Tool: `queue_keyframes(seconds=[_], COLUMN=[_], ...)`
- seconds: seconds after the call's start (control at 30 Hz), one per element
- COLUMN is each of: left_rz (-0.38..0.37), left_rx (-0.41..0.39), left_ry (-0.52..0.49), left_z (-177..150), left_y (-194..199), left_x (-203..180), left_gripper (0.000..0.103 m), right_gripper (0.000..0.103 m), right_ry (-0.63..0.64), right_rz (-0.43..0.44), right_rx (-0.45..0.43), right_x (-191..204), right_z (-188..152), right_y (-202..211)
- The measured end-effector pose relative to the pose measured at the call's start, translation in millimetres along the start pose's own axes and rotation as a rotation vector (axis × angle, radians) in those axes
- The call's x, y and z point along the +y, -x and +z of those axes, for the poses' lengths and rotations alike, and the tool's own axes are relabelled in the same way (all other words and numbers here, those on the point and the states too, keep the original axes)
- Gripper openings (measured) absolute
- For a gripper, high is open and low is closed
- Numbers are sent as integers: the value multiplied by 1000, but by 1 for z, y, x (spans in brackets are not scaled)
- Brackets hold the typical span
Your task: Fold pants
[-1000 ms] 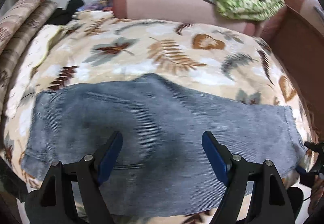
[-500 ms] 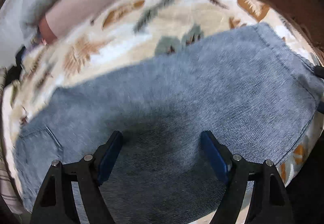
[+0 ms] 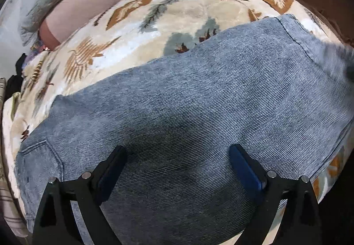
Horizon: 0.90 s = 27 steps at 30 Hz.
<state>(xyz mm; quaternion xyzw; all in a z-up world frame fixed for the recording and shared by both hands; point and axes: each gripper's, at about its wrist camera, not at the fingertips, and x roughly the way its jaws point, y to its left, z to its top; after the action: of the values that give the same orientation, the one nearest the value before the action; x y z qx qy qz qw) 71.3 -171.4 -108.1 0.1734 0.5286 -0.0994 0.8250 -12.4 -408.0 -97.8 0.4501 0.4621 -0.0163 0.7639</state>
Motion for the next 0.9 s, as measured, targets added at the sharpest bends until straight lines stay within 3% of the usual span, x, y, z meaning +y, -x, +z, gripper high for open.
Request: queue_keyframes(seconds=[0.1, 0.13, 0.2, 0.27, 0.37, 0.47, 0.53, 0.6, 0.63, 0.67, 0.77, 0.8, 0.9], left_rz=[-83, -151, -215, -268, -209, -101, -71, -50, -51, -56, -108, -128, -157], left_rx=[9, 2, -8, -65, -147, -144, -122, -119, -121, -121, -123, -129, -143], left_ry=[50, 88, 181, 337, 517, 628, 683, 724, 726, 722, 692, 678, 616], left_z=[1, 0, -6, -26, -73, -123, -147, -162, -163, -161, -149, -143, -130], left_y=[-1, 2, 13, 34, 65, 75, 78, 79, 77, 75, 68, 66, 64], left_x=[11, 22, 46, 91, 158, 210, 229, 242, 242, 239, 227, 222, 205], left_gripper=[95, 94, 93, 93, 93, 93, 93, 93, 93, 93, 93, 93, 93], right_gripper=[32, 32, 31, 31, 31, 33, 33, 36, 43, 62, 70, 76, 76], right_ry=[194, 267, 433, 580, 776, 843, 824, 747, 715, 681, 646, 669, 766], right_rz=[25, 47, 94, 141, 199, 234, 156, 100, 53, -21, -221, -291, -366], right_rx=[-81, -99, -110, -100, -7, 180, 230, 221, 189, 116, -50, -69, -36], right_x=[67, 93, 149, 198, 252, 256, 240, 217, 207, 195, 183, 184, 193], right_z=[-7, -13, -36, -66, -131, -188, -202, -193, -182, -164, -120, -109, -91], right_y=[24, 31, 39, 39, 9, -53, -80, -87, -82, -73, -52, -53, -67])
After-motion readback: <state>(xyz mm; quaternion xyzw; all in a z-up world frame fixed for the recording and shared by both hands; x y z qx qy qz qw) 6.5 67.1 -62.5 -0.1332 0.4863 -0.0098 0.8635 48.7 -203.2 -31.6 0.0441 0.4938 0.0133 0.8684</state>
